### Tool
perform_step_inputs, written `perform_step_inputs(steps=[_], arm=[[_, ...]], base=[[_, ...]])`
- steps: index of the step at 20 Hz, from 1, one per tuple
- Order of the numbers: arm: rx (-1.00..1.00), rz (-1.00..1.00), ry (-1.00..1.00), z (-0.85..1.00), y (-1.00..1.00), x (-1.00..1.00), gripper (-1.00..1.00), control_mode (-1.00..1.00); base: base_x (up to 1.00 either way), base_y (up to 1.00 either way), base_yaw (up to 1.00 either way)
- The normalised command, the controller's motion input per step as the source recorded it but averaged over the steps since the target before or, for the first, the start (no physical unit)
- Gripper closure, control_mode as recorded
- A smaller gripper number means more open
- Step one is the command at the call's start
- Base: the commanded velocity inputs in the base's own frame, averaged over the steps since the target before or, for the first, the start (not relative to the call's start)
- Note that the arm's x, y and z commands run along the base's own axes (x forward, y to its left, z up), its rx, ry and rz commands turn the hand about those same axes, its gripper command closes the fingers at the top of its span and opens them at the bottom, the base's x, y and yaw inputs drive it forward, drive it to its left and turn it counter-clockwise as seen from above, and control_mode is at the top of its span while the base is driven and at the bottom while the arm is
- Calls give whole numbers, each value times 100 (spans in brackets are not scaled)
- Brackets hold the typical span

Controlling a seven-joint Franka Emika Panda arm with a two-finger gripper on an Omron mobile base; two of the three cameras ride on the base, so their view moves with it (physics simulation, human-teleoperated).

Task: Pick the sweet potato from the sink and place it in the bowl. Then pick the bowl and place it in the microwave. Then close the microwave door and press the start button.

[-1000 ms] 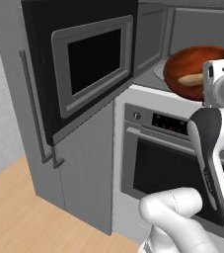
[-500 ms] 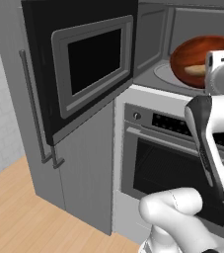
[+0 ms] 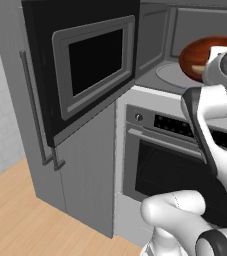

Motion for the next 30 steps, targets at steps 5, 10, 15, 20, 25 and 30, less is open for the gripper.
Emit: perform_step_inputs(steps=[5, 10, 15, 20, 25, 30], arm=[[6, -1, 0, 0, -49, 21, 100, -100], [2, 0, 1, 0, -33, 7, 100, -100], [0, 0, 1, -21, -3, 12, 100, -100], [0, 0, 6, -28, 0, 35, 100, -100], [0, 0, 16, -36, 0, 37, 100, -100], [0, 1, 12, -17, -6, 24, 100, -100]], base=[[0, 0, 0], [0, 0, 0], [0, 0, 0], [0, 0, 0], [0, 0, 0], [0, 0, 0]])
